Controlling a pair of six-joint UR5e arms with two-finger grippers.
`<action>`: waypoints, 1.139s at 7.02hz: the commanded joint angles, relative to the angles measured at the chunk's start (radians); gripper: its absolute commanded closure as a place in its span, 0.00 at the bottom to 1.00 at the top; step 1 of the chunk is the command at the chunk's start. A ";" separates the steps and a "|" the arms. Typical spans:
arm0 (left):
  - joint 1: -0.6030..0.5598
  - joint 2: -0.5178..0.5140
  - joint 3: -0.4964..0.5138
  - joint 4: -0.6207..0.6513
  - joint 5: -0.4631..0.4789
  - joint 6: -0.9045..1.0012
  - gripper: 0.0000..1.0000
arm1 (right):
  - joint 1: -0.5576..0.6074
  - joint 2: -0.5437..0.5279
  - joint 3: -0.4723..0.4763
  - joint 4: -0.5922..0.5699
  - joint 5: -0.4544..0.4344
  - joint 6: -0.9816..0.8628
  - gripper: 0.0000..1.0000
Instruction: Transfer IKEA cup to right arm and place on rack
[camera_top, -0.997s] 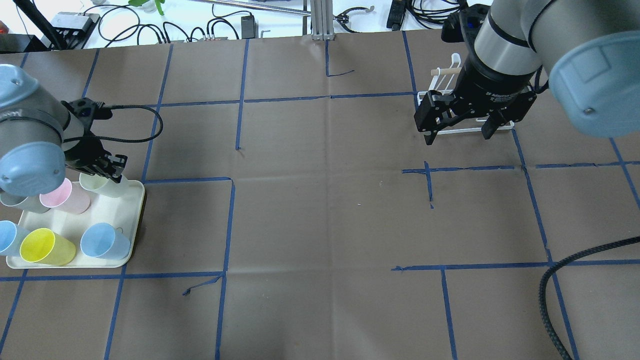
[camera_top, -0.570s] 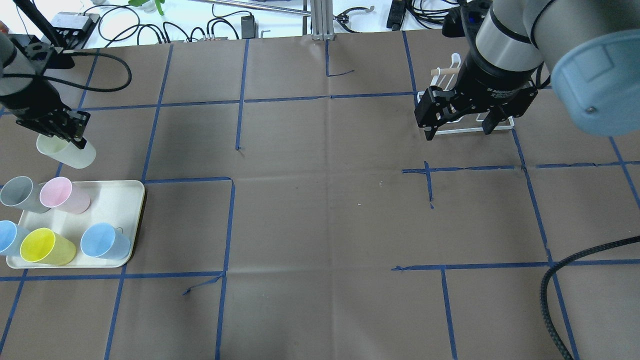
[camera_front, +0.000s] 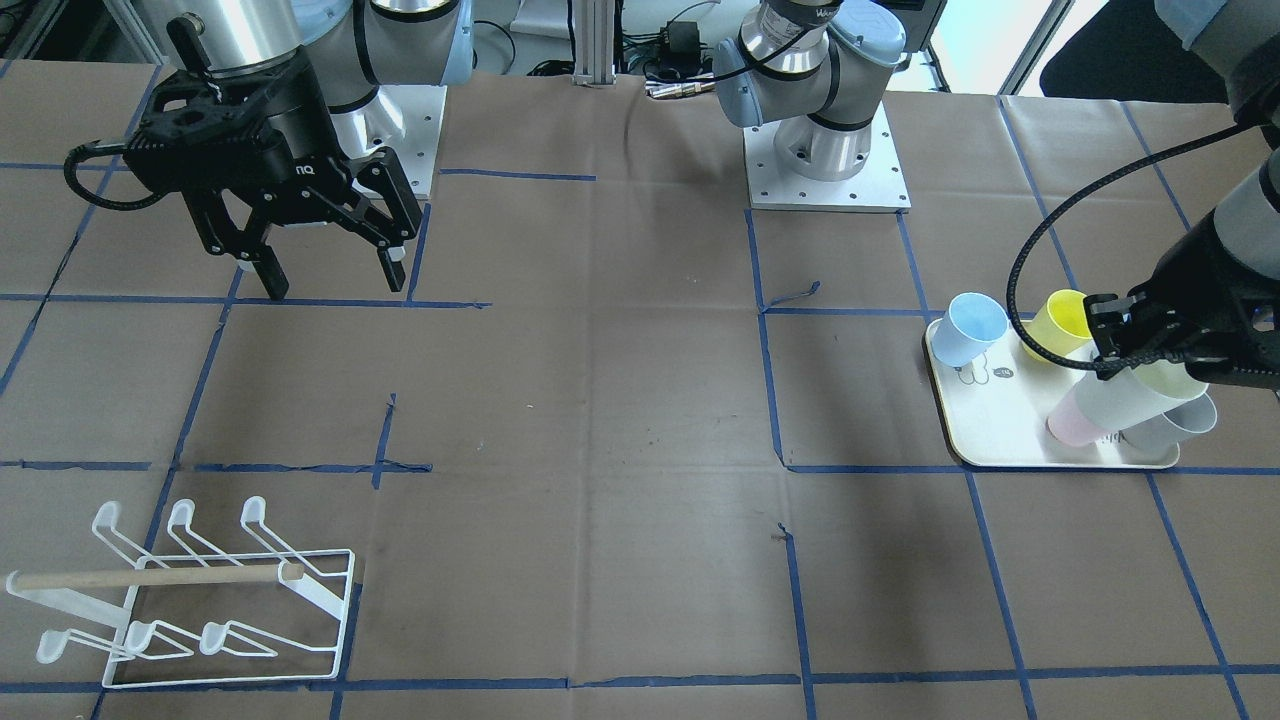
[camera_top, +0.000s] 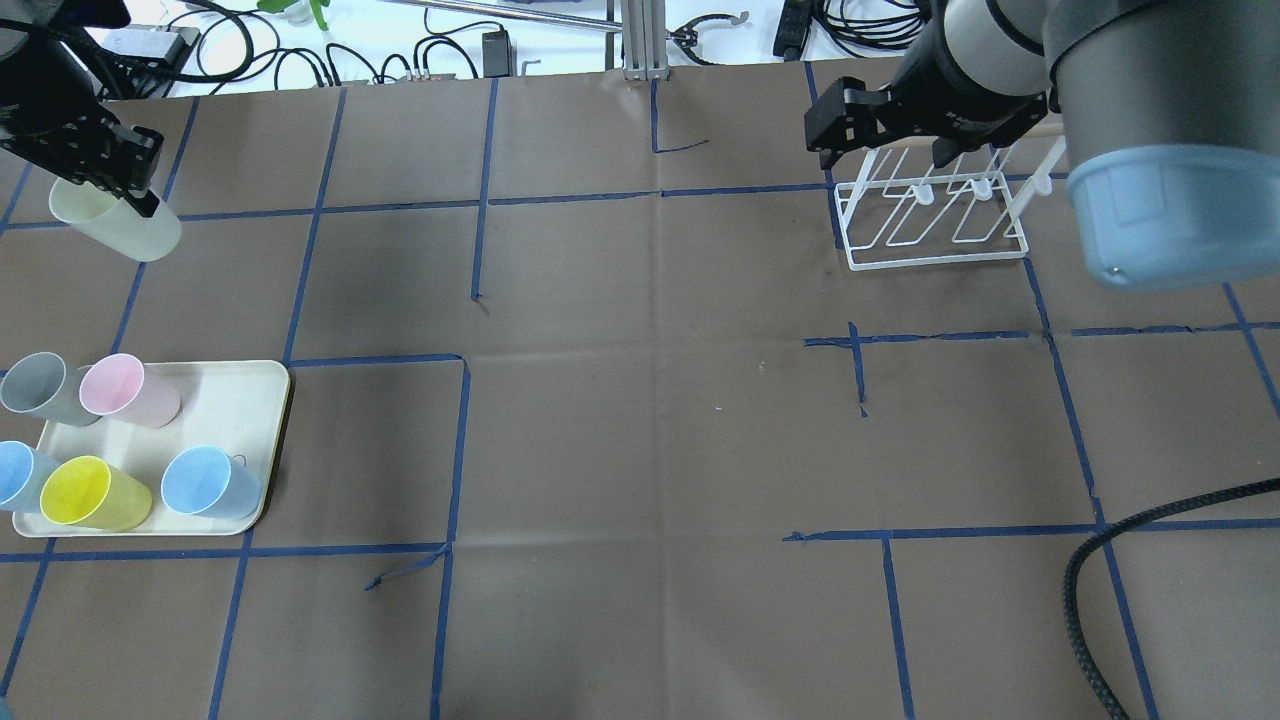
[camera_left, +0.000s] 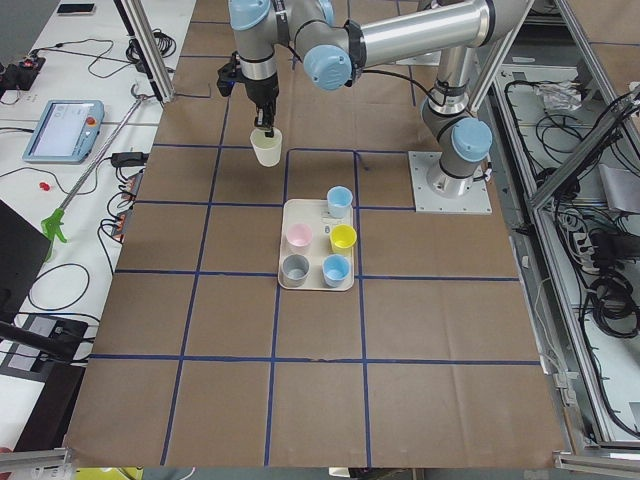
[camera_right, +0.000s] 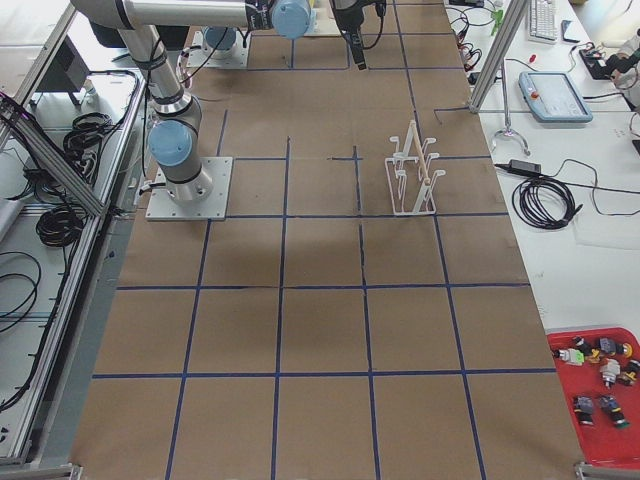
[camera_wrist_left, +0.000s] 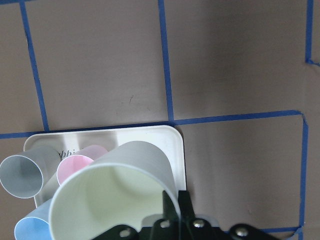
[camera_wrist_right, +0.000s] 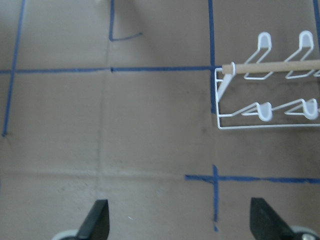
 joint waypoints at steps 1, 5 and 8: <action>-0.061 -0.033 -0.027 0.188 -0.125 0.007 1.00 | 0.000 0.004 0.125 -0.375 0.283 0.327 0.00; -0.070 0.046 -0.371 0.769 -0.499 0.034 1.00 | 0.002 0.059 0.280 -0.864 0.337 0.820 0.01; -0.125 0.045 -0.669 1.428 -0.798 0.024 1.00 | 0.005 0.197 0.367 -1.305 0.337 1.276 0.01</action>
